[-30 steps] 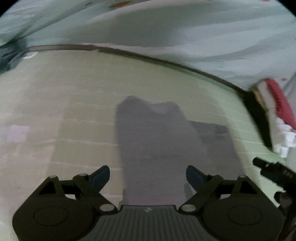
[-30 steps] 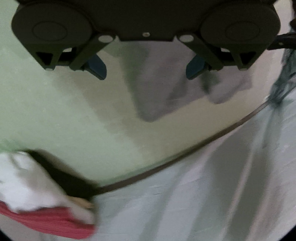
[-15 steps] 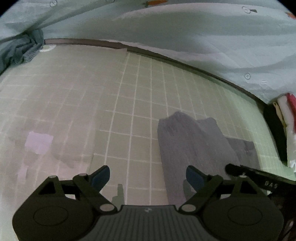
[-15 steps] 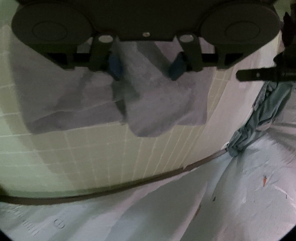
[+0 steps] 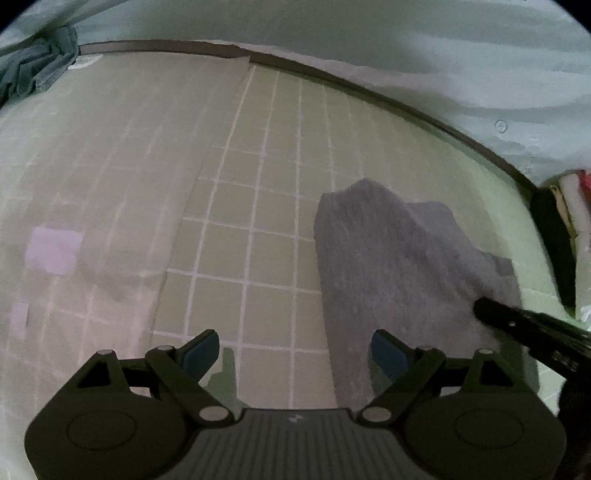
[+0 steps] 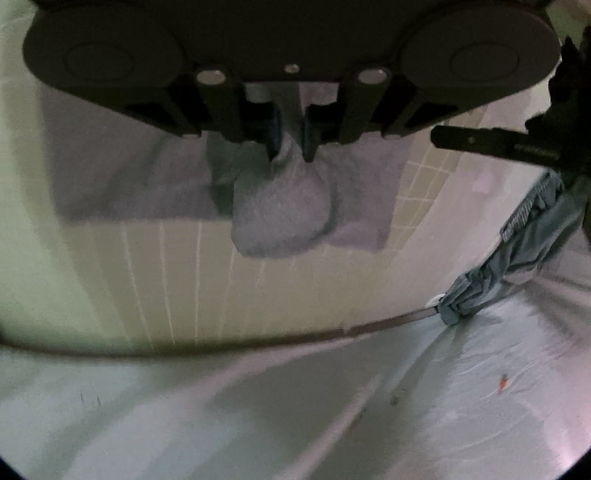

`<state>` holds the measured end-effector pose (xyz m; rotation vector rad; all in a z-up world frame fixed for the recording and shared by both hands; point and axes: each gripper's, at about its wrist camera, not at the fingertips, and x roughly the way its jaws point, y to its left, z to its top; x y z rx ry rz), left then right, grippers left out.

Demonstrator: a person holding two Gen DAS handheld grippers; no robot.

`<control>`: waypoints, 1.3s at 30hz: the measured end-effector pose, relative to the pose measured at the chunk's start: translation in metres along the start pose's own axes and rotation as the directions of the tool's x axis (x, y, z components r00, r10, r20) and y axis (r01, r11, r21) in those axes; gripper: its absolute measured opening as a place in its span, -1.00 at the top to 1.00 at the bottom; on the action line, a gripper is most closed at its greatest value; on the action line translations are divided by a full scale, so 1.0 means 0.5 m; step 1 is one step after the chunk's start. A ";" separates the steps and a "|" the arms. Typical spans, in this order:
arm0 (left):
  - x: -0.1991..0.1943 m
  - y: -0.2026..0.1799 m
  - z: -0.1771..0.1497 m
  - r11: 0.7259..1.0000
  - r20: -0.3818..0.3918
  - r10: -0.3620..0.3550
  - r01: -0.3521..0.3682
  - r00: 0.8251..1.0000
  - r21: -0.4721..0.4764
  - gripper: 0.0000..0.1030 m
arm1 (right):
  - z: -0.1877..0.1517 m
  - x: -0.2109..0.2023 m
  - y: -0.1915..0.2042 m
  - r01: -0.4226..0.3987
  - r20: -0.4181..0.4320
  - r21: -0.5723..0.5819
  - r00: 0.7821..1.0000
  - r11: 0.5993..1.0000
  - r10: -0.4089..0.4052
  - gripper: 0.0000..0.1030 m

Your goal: Fold clothes

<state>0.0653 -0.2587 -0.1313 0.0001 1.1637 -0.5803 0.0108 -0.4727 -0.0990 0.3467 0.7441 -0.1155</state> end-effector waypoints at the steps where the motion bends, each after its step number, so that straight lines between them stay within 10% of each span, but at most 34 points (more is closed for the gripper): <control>1: 0.001 -0.004 0.000 1.000 0.000 -0.006 0.006 1.000 0.001 -0.76 | 0.005 -0.017 0.004 0.006 0.019 -0.020 1.000 1.000 -0.006 0.77; 9: 0.015 -0.071 0.002 0.994 -0.010 -0.063 0.063 0.998 0.085 -0.79 | 0.032 -0.171 -0.044 0.169 0.190 -0.041 0.969 0.985 -0.159 0.78; 15: 0.041 -0.121 -0.002 0.984 -0.052 -0.078 0.085 0.996 0.156 -0.83 | -0.028 -0.098 -0.180 0.347 -0.080 0.115 0.937 0.931 -0.340 0.47; 25: 0.061 -0.149 0.002 0.974 -0.091 -0.107 0.122 0.990 0.188 -0.83 | -0.052 -0.109 -0.239 0.313 -0.079 0.316 0.949 0.896 -0.304 -0.43; 39: 0.122 -0.155 0.026 0.970 -0.215 -0.220 0.238 0.952 0.059 -0.82 | -0.073 -0.051 -0.293 0.174 -0.074 0.538 0.984 0.825 -0.160 -0.59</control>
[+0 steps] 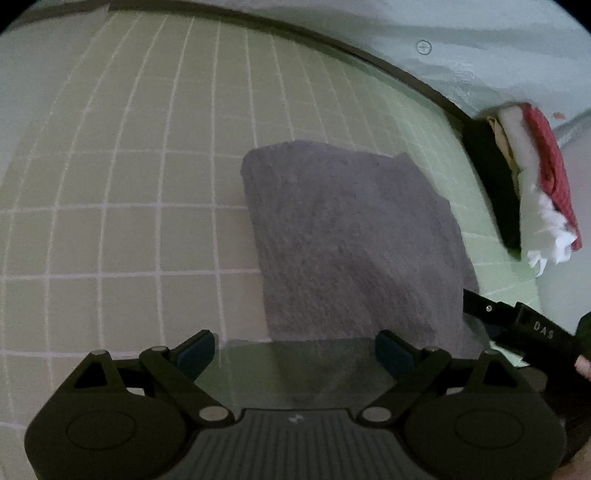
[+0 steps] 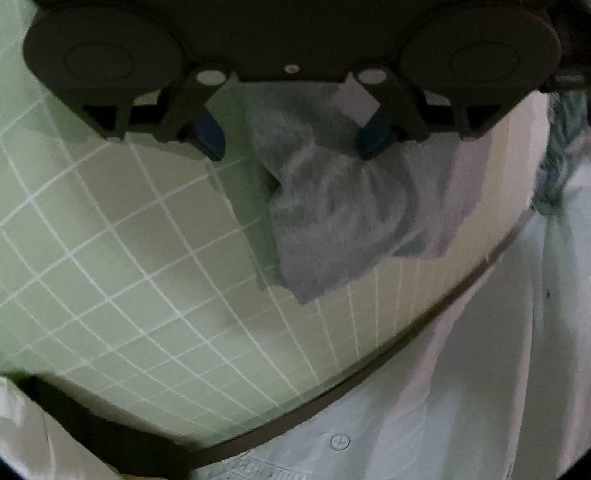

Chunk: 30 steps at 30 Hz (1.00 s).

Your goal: Fold clothes

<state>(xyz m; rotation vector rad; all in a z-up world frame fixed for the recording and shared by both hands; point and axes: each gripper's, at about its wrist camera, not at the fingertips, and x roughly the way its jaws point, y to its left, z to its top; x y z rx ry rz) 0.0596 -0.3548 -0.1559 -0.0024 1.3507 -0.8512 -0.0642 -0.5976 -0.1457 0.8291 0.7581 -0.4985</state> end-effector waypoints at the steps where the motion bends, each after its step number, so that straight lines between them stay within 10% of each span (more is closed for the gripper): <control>1: 0.000 0.001 0.000 1.000 -0.001 -0.010 0.010 1.000 -0.009 -0.82 | 0.001 0.002 -0.001 -0.007 0.002 0.008 1.000 1.000 0.007 -0.60; 9: -0.031 0.038 -0.002 0.979 0.070 -0.155 0.162 0.985 -0.122 -0.83 | 0.006 0.011 0.001 -0.014 -0.005 0.010 1.000 1.000 0.014 -0.70; 26: 0.043 -0.029 0.024 0.989 0.012 -0.144 0.144 0.990 -0.038 -0.84 | 0.008 0.042 0.039 -0.013 -0.032 -0.093 0.999 0.996 0.010 -1.00; 29: 0.055 -0.043 0.015 0.985 0.023 -0.170 0.170 0.985 -0.034 -0.69 | 0.006 0.053 0.051 -0.096 -0.056 -0.077 0.994 0.992 0.092 -0.86; 30: 0.057 -0.047 0.012 0.983 0.028 -0.180 0.181 0.983 -0.033 -0.60 | 0.006 0.058 0.058 -0.120 -0.072 -0.085 0.991 0.989 0.114 -0.45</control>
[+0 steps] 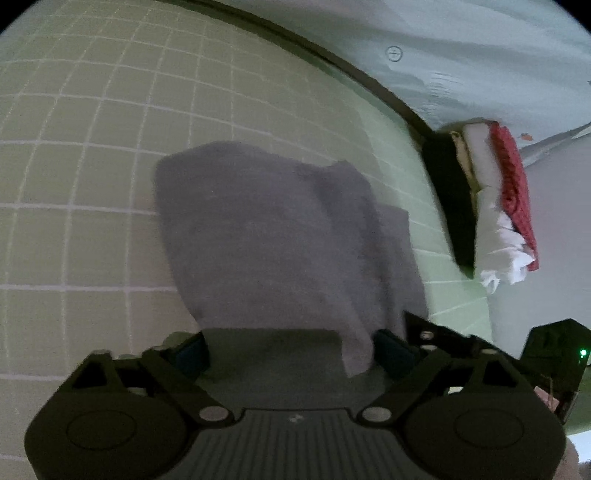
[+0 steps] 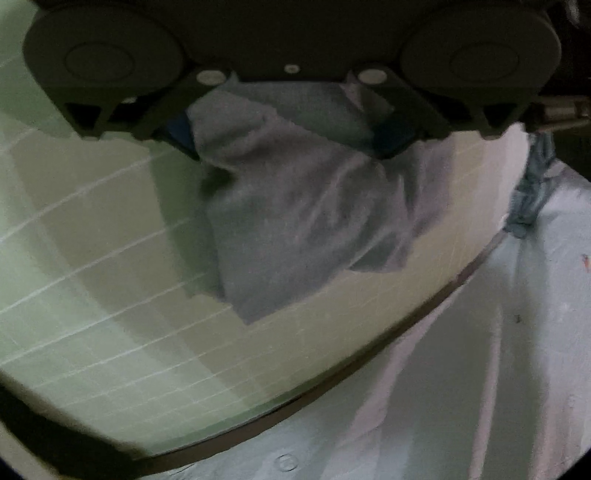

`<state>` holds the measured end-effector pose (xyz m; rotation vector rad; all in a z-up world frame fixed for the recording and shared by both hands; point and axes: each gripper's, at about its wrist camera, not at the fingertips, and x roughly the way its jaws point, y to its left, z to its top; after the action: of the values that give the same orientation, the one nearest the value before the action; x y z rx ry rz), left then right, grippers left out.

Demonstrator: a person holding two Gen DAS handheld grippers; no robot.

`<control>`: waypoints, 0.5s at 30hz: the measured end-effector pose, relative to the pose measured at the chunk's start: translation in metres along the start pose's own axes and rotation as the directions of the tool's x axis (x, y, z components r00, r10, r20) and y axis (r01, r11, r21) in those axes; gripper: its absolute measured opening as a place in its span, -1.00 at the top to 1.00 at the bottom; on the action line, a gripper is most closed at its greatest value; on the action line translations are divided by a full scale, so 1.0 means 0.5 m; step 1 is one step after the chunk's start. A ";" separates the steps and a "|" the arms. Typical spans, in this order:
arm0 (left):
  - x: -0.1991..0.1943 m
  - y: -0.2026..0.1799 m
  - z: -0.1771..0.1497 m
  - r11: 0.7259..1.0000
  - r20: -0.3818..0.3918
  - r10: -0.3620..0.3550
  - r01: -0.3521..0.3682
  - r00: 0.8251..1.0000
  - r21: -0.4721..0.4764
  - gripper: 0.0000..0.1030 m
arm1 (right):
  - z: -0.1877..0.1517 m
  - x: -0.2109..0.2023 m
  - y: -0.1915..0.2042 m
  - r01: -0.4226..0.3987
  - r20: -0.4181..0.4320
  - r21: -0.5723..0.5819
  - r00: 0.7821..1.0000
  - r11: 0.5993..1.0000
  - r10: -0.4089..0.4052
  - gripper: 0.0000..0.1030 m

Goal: Fold clothes
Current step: 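Lift the folded grey bundle with both grippers toward the clothes stack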

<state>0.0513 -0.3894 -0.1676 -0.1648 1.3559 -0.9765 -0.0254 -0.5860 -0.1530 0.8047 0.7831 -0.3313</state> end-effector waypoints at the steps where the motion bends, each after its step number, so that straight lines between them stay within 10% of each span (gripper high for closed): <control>1: 0.000 -0.004 -0.004 1.000 0.005 -0.012 0.012 1.000 0.003 -0.30 | 0.001 0.007 0.006 -0.026 -0.026 -0.008 0.999 1.000 0.025 0.14; 5: -0.021 -0.029 -0.018 0.998 0.040 -0.032 0.030 0.999 0.057 0.14 | -0.004 -0.009 0.056 0.011 -0.007 -0.113 1.000 0.994 -0.012 0.41; 15: -0.134 -0.118 -0.030 0.967 0.150 -0.142 0.105 0.978 0.231 0.19 | -0.010 -0.187 0.147 0.081 0.222 -0.190 0.974 0.978 -0.038 0.45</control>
<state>0.0158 -0.3746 -0.0855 -0.1589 1.0859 -1.1864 -0.0516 -0.5356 -0.0484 0.5475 0.6244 -0.3819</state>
